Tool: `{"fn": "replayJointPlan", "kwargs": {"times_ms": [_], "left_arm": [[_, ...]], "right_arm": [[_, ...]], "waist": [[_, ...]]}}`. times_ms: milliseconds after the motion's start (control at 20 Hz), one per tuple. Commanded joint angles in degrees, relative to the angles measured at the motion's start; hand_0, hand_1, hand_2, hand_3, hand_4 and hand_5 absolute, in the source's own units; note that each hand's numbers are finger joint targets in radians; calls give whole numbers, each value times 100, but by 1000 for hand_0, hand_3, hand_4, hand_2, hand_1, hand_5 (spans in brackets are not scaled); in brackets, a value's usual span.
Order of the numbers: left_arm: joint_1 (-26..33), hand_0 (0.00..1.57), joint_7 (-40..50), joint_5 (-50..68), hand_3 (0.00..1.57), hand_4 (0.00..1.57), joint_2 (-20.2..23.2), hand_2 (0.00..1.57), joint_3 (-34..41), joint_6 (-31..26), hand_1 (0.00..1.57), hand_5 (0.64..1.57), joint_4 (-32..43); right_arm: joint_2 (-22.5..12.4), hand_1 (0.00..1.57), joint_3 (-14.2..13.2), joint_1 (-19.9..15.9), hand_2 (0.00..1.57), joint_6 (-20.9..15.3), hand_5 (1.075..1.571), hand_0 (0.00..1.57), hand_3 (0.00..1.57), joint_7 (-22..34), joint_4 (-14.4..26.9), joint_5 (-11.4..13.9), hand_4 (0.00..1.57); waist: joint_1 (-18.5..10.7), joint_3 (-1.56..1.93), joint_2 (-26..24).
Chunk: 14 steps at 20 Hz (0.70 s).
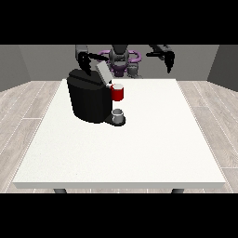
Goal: Insert the coffee pod into the coffee machine and close the lid
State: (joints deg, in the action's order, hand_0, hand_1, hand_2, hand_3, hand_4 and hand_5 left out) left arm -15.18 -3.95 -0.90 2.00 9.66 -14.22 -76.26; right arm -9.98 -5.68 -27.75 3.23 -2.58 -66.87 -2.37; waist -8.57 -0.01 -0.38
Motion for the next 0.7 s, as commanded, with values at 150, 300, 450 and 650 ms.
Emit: {"fn": "replayJointPlan", "kwargs": {"times_ms": [150, 300, 450, 650], "left_arm": [[328, 0, 27, 170, 0, 0, 184, 0, 67, 28, 0, 1571, -222], [42, 0, 247, 189, 0, 0, 94, 0, -31, 330, 0, 1571, -406], [108, 0, -165, 353, 0, 124, 404, 0, 228, 136, 0, 1571, -196], [224, 0, -190, 149, 0, 0, 197, 0, -140, 203, 0, 1571, -377]], "right_arm": [[60, 0, 215, -517, 0, 7, 1571, 0, 0, 472, 126, 210, 0], [88, 0, 90, -702, 0, 88, 1571, 0, 0, 157, 427, 165, 0], [52, 0, 73, -713, 0, 121, 1571, 0, 0, -187, 512, 241, 40], [145, 0, 56, -832, 0, -39, 1571, 0, 0, -354, 825, 345, 0]], "waist": [[133, 0, -12], [191, 1, 177], [250, 0, 353], [74, 1, 506]]}}
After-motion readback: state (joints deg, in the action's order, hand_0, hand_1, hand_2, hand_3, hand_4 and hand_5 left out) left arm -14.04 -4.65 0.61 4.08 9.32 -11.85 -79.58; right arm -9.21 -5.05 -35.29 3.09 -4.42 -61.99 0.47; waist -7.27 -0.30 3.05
